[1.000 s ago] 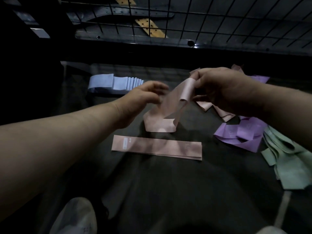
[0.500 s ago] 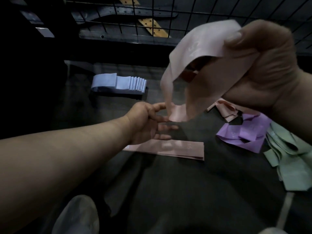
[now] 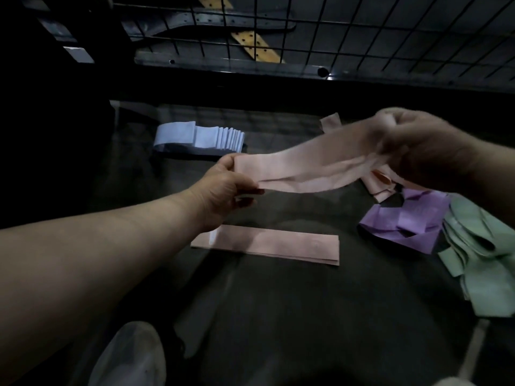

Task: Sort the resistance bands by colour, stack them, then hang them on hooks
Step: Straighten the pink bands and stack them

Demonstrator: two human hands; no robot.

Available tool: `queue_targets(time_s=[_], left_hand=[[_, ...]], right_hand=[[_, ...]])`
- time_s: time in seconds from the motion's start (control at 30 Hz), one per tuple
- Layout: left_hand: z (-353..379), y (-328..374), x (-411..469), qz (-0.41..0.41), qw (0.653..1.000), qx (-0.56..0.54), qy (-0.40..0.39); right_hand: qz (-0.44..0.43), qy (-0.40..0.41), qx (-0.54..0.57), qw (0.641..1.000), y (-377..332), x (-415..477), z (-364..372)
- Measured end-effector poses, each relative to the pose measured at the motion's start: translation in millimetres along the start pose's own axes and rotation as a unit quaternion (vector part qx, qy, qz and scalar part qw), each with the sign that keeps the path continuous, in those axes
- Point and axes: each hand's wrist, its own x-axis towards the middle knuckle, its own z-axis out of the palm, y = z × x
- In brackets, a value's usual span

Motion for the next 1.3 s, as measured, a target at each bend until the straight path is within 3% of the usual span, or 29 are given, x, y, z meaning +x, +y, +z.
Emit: queue_targets(time_s=[0.1, 0.2, 0.37, 0.57, 0.7, 0.73, 0.83, 0.87, 1.0, 1.1, 1.3], left_hand=[[-5, -4, 1, 0.011, 1.000, 0.007, 0.025], [-7, -5, 0, 0.005, 0.999, 0.007, 0.036], [-8, 2, -1, -0.008, 1.000, -0.007, 0.005], [-2, 3, -2, -0.022, 0.999, -0.022, -0.009], [-1, 6, -2, -0.029, 0.999, -0.023, -0.021], [-1, 8, -2, -0.029, 0.999, -0.024, -0.029], [7, 12, -5, -0.015, 0.998, -0.005, -0.063], [11, 14, -7, -0.011, 0.997, 0.007, -0.073], [21, 17, -11, -0.010, 0.992, 0.037, -0.124], [23, 20, -13, -0.007, 0.986, 0.027, -0.166], [22, 24, -11, -0.014, 0.978, 0.025, -0.205]], right_hand=[[0.040, 0.003, -0.162, 0.986, 19, 1, -16], [0.094, 0.014, -0.228, 0.969, 30, -2, -21], [0.123, -0.012, -0.271, 0.955, 37, -3, -14], [0.151, -0.015, -0.181, 0.972, 32, -2, 2], [0.146, -0.038, -0.259, 0.954, 33, -1, 2], [0.132, -0.041, -0.311, 0.940, 34, -1, 2], [0.056, -0.037, -0.512, 0.856, 34, 2, 7], [0.023, -0.042, -0.528, 0.848, 34, 3, 12], [-0.082, -0.105, -0.427, 0.894, 25, 3, 41], [-0.149, -0.130, -0.446, 0.873, 25, 4, 50], [-0.296, -0.073, -0.479, 0.824, 21, 11, 47]])
